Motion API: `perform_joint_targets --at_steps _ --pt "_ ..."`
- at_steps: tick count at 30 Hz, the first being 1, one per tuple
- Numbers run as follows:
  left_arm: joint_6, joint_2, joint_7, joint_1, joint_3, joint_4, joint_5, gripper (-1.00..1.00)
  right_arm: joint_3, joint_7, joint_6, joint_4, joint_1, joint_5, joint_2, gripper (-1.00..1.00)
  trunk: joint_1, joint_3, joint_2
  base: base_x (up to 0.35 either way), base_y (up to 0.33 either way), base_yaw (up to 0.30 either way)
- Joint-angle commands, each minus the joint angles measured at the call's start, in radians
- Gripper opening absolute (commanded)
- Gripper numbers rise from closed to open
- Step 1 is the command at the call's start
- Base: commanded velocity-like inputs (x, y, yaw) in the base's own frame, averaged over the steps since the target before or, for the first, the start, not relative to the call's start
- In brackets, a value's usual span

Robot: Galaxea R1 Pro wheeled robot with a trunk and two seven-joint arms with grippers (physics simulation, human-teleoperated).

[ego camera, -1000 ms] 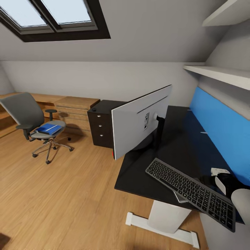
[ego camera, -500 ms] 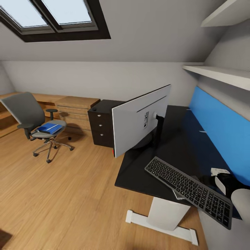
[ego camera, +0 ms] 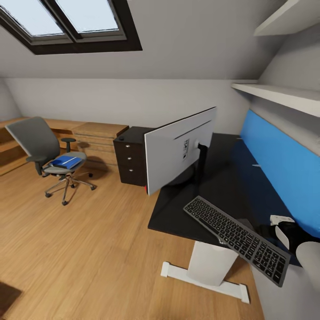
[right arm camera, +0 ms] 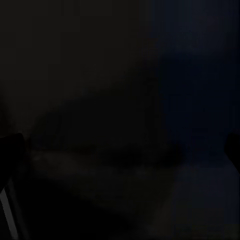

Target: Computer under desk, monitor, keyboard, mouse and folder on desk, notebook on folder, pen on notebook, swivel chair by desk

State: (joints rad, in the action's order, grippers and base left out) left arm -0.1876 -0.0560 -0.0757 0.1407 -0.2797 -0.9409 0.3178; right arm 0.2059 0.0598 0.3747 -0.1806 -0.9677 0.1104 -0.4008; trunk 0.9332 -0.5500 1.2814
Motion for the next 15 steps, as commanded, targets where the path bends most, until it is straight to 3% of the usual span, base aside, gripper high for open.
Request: perform_joint_targets --at_steps 1,15 --pt "-0.006 0.0 -0.005 0.0 0.002 -0.003 0.01 1.0 0.007 0.006 0.006 -0.002 0.0 0.011 0.0 1.0 0.0 -0.001 0.001 -0.099 0.0 0.0" --pt "-0.006 0.0 -0.005 0.0 0.002 -0.003 0.009 1.0 0.006 0.006 0.006 -0.002 0.0 0.011 0.0 1.0 0.0 -0.001 0.001 -0.059 0.019 0.0"
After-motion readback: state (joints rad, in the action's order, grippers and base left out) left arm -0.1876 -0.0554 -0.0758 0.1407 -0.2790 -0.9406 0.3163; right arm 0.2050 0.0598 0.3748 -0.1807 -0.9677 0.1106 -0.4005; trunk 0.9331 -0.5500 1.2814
